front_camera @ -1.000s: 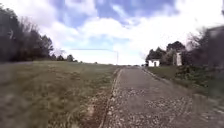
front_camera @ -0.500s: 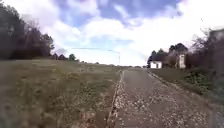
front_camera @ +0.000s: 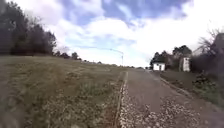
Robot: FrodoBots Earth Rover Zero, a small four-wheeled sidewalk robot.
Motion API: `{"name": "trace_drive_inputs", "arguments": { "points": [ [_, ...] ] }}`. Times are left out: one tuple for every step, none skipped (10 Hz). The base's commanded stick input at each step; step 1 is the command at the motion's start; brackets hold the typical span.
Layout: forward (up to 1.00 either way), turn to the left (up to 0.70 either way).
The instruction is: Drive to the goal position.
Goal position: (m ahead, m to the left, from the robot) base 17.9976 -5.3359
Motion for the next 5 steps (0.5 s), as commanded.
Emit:
{"name": "trace_drive_inputs", "arguments": {
  "points": [
    [0.85, 0.00],
    [0.85, 0.00],
    [0.85, 0.00],
    [0.85, 0.00],
    [0.85, 0.00]
  ]
}}
